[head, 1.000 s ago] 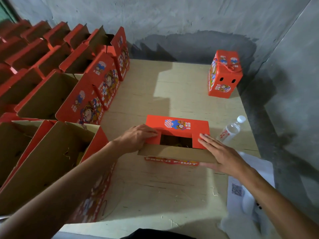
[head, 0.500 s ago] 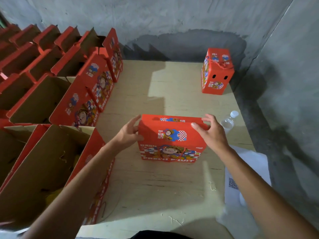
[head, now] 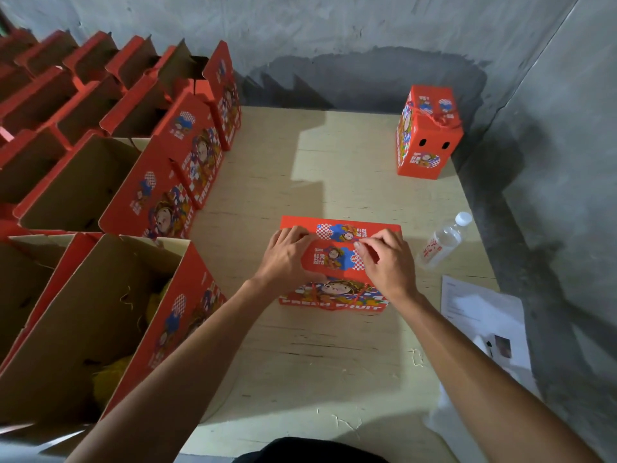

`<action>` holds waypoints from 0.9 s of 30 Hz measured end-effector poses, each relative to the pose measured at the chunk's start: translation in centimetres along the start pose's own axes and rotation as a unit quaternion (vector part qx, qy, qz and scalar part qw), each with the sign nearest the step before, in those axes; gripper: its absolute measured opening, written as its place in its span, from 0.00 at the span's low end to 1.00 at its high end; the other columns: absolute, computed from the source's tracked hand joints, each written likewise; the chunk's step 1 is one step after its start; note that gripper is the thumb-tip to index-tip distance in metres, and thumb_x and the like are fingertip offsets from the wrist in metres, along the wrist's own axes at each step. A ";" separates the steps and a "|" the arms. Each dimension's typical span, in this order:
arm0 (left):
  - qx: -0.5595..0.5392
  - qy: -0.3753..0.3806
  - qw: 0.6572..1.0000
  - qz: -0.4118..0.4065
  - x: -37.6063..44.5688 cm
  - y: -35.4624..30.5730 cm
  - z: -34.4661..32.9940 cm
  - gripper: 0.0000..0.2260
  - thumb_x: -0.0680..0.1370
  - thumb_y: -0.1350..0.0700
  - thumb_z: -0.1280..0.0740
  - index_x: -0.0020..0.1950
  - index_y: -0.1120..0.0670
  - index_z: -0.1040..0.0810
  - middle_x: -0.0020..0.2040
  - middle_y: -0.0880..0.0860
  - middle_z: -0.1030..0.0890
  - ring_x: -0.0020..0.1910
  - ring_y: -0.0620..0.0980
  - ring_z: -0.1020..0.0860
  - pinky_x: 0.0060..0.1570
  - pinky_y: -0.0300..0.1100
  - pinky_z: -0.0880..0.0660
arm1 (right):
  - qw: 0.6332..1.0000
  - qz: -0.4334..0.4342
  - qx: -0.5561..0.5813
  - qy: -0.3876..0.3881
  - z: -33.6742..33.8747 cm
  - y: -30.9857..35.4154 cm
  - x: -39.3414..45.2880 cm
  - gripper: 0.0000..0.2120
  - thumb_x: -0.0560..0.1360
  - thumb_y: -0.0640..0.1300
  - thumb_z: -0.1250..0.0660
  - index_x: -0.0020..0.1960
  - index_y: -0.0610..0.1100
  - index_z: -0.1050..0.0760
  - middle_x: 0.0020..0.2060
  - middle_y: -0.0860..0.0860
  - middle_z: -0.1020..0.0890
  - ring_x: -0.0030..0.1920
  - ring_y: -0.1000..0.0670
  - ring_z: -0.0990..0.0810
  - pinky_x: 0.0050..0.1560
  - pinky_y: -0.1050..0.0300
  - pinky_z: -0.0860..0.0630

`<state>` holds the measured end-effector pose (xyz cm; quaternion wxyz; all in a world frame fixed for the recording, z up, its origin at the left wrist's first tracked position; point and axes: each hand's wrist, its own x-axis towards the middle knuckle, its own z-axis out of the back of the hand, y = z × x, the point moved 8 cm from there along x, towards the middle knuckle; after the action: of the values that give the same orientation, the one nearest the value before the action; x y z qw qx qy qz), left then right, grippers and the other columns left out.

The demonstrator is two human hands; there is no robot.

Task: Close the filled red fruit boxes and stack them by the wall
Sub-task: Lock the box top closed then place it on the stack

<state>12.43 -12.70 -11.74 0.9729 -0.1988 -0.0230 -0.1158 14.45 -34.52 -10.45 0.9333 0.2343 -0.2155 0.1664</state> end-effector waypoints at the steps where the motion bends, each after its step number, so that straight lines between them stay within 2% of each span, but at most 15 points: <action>1: 0.002 -0.001 1.000 -0.002 0.0 0.1 -0.1 0.45 0.66 0.29 0.25 0.76 0.52 0.29 0.68 0.50 0.28 0.67 0.52 0.32 0.74 0.49 0.41 | 1.000 0.006 -0.005 -0.013 0.1 0.1 -0.2 0.13 0.82 0.51 0.30 0.52 0.41 0.15 0.43 0.50 0.21 0.44 0.46 0.24 0.45 0.48 0.26; 6: 0.048 -0.016 0.998 -0.037 -0.1 -0.3 0.1 0.44 0.69 0.27 0.29 0.77 0.51 0.29 0.67 0.50 0.26 0.65 0.53 0.29 0.70 0.49 0.37 | 0.998 0.034 -0.024 -0.046 0.2 0.5 -0.2 0.14 0.83 0.47 0.33 0.44 0.39 0.17 0.38 0.49 0.23 0.40 0.46 0.27 0.39 0.47 0.27; 9: 0.071 -0.049 0.993 -0.084 -0.8 -1.1 0.6 0.41 0.71 0.30 0.28 0.78 0.49 0.29 0.65 0.52 0.23 0.62 0.56 0.25 0.66 0.50 0.31 | 0.996 0.058 -0.045 -0.046 0.3 0.7 0.3 0.16 0.83 0.48 0.33 0.41 0.40 0.19 0.36 0.49 0.25 0.38 0.46 0.29 0.34 0.49 0.29; 12: 0.091 -0.068 0.986 -0.123 -0.8 -1.7 1.0 0.39 0.71 0.33 0.26 0.76 0.53 0.26 0.64 0.55 0.20 0.59 0.59 0.22 0.64 0.53 0.27 | 0.994 0.086 -0.061 -0.030 -0.2 0.9 1.1 0.16 0.84 0.48 0.34 0.40 0.41 0.21 0.36 0.49 0.25 0.38 0.46 0.28 0.34 0.48 0.29; 16: 0.110 -0.127 0.975 -0.147 -1.8 -2.1 1.0 0.35 0.71 0.37 0.23 0.70 0.58 0.21 0.63 0.59 0.18 0.58 0.60 0.19 0.62 0.54 0.24 | 0.995 0.088 -0.048 0.016 -1.4 0.5 1.3 0.13 0.84 0.47 0.36 0.44 0.42 0.23 0.40 0.50 0.26 0.41 0.46 0.28 0.41 0.48 0.28; 18: 0.099 -0.150 0.973 -0.142 -2.4 -2.0 0.6 0.33 0.72 0.39 0.23 0.68 0.59 0.20 0.64 0.61 0.18 0.61 0.61 0.19 0.64 0.56 0.24 | 0.994 0.092 -0.037 0.036 -1.7 0.2 1.3 0.12 0.84 0.47 0.36 0.46 0.42 0.22 0.46 0.50 0.23 0.46 0.46 0.26 0.48 0.49 0.28; 22: 0.069 -0.098 0.985 -0.127 -2.1 -1.7 0.0 0.32 0.74 0.41 0.23 0.70 0.61 0.21 0.68 0.62 0.21 0.67 0.65 0.22 0.70 0.62 0.28 | 0.993 0.079 -0.010 0.088 -2.5 -0.5 1.8 0.09 0.82 0.47 0.33 0.50 0.42 0.19 0.65 0.46 0.22 0.61 0.44 0.23 0.63 0.48 0.31; 25: 0.064 -0.044 0.991 -0.111 -1.6 -1.5 -0.6 0.33 0.76 0.39 0.27 0.73 0.58 0.24 0.73 0.60 0.25 0.74 0.64 0.28 0.76 0.59 0.36 | 0.990 0.086 -0.016 0.110 -3.0 -0.8 1.9 0.09 0.82 0.46 0.32 0.50 0.42 0.18 0.71 0.43 0.25 0.69 0.41 0.25 0.67 0.43 0.32; 27: 0.028 -0.029 0.995 -0.090 -1.6 -1.0 -0.7 0.33 0.76 0.38 0.28 0.75 0.56 0.25 0.76 0.57 0.28 0.77 0.58 0.32 0.80 0.55 0.43 | 0.991 0.073 -0.016 0.115 -3.0 -1.1 2.0 0.08 0.82 0.48 0.32 0.49 0.44 0.19 0.72 0.44 0.26 0.70 0.41 0.27 0.68 0.42 0.33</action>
<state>10.62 -13.50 -12.20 0.9627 -0.1719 -0.0721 -0.1960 17.57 -33.48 -12.34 0.9407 0.1821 -0.1264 0.2566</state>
